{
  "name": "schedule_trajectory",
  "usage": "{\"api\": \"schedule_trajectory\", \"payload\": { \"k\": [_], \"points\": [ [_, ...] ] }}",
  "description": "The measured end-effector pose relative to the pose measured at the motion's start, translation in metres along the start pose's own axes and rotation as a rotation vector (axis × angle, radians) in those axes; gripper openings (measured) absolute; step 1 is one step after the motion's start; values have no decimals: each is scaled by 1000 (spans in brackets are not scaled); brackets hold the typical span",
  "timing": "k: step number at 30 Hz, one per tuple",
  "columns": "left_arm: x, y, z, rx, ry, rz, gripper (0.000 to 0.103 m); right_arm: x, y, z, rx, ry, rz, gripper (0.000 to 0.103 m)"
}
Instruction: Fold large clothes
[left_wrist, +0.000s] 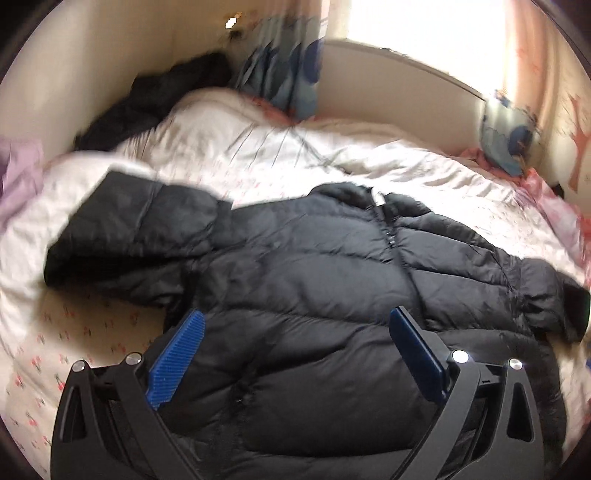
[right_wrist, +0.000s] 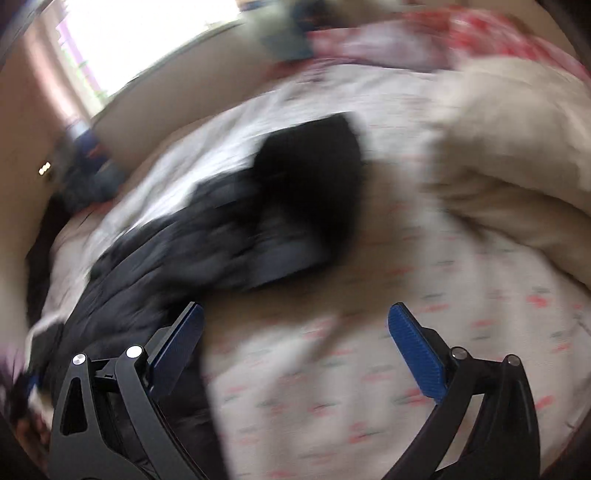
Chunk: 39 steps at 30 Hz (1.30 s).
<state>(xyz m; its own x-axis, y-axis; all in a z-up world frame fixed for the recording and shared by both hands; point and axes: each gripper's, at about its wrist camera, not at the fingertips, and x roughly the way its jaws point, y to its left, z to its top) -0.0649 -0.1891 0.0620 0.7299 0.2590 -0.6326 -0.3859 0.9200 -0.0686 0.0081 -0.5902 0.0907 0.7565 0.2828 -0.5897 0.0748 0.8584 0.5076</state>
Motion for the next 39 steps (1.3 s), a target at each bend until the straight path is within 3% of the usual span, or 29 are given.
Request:
{"api": "schedule_trajectory", "payload": {
  "k": [2, 5, 7, 10, 13, 18, 23, 26, 30, 36, 39],
  "points": [
    [-6, -15, 1, 68, -36, 24, 96, 8, 34, -7, -20, 33, 66, 97],
    [-14, -26, -1, 119, -73, 55, 96, 28, 49, -3, -13, 64, 122, 97],
    [-15, -28, -3, 133, -79, 61, 96, 49, 36, 7, 12, 73, 143, 97],
    [-16, -30, -6, 143, -76, 61, 96, 80, 8, 34, 147, 87, 180, 97],
    [-16, -32, -8, 150, -77, 60, 96, 97, -17, 59, 186, 40, 112, 97],
    [-16, -40, -10, 151, -72, 55, 96, 65, -1, 87, 26, -122, 9, 97],
    [-19, -47, -10, 157, -82, 48, 96, 74, 14, 125, -55, -128, -104, 97],
    [-21, -50, -10, 161, -89, 49, 96, 71, 2, 135, -38, -143, -119, 97],
    [-20, -49, -9, 146, -83, 44, 96, 54, -31, 128, -51, -137, -125, 97],
    [-17, -52, -8, 144, -70, 46, 96, 89, -45, 125, -122, -39, -203, 97],
    [-15, -50, -9, 138, -60, 48, 96, 78, -56, 134, -58, -93, -201, 97]
  ]
}}
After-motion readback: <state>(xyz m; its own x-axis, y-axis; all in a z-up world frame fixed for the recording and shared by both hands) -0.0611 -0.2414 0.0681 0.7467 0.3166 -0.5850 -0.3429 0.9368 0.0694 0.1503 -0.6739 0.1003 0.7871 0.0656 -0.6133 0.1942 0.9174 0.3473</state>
